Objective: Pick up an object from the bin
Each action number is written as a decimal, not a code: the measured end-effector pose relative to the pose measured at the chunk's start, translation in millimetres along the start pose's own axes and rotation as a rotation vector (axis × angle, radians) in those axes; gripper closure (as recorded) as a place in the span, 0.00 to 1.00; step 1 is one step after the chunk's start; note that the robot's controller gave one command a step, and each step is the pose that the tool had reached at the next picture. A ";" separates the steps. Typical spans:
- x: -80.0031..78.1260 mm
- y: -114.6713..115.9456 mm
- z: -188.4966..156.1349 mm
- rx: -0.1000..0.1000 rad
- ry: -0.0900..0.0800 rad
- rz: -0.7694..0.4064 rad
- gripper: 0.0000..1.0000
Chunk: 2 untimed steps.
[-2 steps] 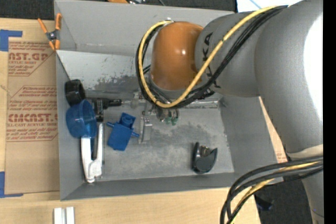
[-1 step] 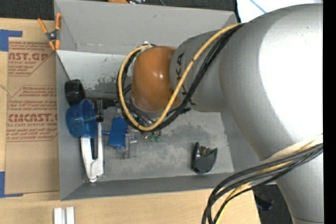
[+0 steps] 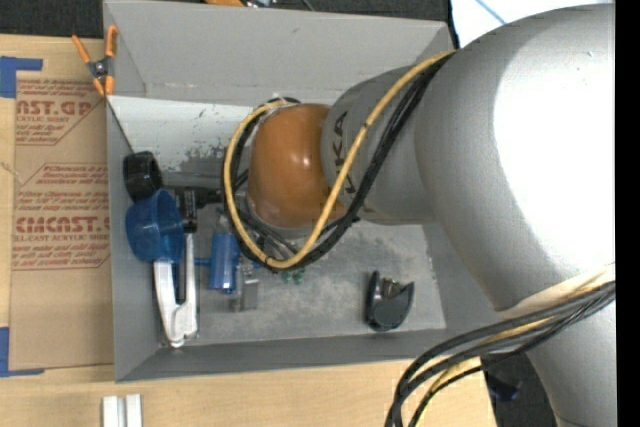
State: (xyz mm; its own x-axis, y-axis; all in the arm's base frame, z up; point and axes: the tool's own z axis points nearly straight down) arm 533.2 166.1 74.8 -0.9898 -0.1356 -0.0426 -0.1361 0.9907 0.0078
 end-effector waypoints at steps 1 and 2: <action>-6.6 -2.3 -0.2 0.000 0.014 0.010 0.00; 10.0 -3.2 1.5 -0.003 -0.008 0.005 0.00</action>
Offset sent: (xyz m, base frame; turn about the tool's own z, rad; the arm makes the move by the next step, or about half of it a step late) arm -0.0122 -0.0061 -0.0048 0.0046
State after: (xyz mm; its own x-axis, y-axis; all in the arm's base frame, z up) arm 523.8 161.6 72.8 -0.9902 -0.1305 -0.0505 -0.1312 0.9913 0.0112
